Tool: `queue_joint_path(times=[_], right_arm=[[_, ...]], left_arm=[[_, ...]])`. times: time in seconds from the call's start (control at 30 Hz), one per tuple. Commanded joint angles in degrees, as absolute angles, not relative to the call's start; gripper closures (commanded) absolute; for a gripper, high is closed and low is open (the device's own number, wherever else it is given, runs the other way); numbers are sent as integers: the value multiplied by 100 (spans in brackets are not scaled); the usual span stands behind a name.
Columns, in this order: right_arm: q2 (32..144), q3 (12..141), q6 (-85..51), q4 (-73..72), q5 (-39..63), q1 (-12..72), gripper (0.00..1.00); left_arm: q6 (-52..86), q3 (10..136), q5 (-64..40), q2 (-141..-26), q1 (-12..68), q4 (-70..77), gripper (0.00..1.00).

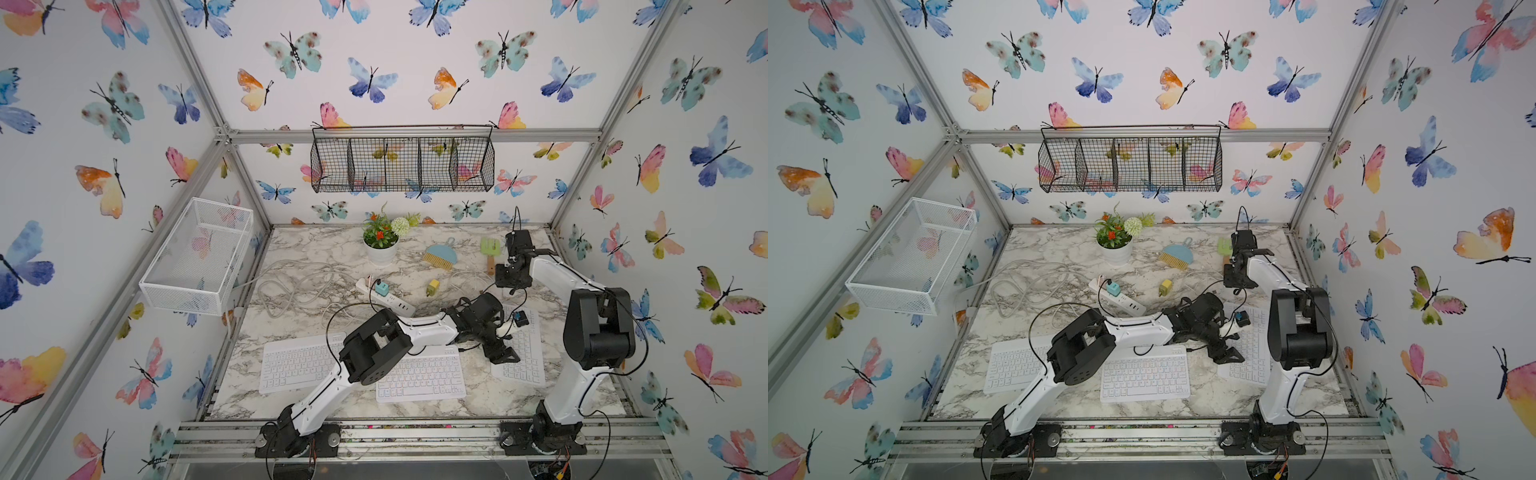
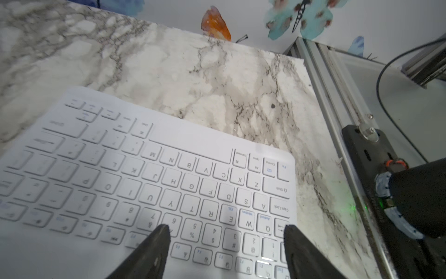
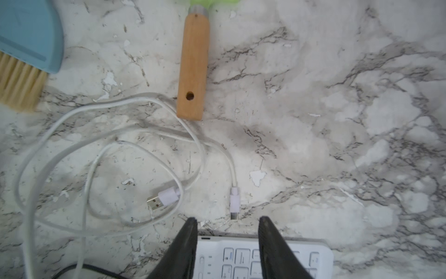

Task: Unplug the wireless keyboard
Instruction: Remove the power cord from the keyboard.

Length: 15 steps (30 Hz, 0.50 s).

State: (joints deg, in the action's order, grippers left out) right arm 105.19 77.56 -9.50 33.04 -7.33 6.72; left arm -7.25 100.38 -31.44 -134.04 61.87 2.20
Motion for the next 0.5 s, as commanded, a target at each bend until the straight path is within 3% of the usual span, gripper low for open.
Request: queue_joint_path(times=[0.0, 0.23, 0.47], right_arm=[[10189, 7807, -797, 3455, -515, 650, 55], [9633, 7224, -410, 2528, 684, 650, 57], [9541, 6524, -421, 977, 2061, 772, 57]], left_arm=[[-44, 9965, -3220, -12670, 5751, 398, 22], [569, 8884, -2828, -11477, 4757, 248, 22], [934, 8124, -2410, -10373, 3856, -902, 23]])
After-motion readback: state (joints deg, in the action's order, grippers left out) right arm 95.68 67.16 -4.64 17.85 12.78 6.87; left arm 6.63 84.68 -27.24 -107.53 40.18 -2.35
